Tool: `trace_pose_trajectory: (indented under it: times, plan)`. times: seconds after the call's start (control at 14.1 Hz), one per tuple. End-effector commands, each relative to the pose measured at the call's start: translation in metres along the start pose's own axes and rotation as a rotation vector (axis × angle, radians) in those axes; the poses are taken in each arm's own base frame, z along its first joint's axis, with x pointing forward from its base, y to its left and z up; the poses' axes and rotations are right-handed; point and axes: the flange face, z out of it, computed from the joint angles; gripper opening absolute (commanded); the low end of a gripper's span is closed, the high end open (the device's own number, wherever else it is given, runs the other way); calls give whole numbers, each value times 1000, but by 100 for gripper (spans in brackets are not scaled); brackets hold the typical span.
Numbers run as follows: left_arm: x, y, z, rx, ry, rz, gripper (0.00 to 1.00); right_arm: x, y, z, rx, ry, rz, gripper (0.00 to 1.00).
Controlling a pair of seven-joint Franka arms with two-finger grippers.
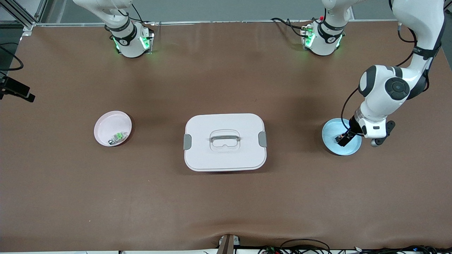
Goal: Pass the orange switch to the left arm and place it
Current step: 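Lower the switch onto the blue plate with the left gripper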
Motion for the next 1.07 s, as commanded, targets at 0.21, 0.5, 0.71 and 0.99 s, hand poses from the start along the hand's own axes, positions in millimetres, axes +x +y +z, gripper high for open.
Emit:
trace_pose_trajectory:
  times: [0.21,0.5,0.71,0.99]
  plan:
    - [-11,-1,-26,-22,12,403,100,-7,-2,-3,4,15,3,100]
    - [-10,-1,-33,-45,15,616,100,-7,-1,-3,4,15,5,100]
    - [-7,3,-46,-52,43,621,100,-6,-1,-3,4,13,5,100]
    - [-4,7,-63,-53,83,734,100,-6,0,-3,4,13,6,100]
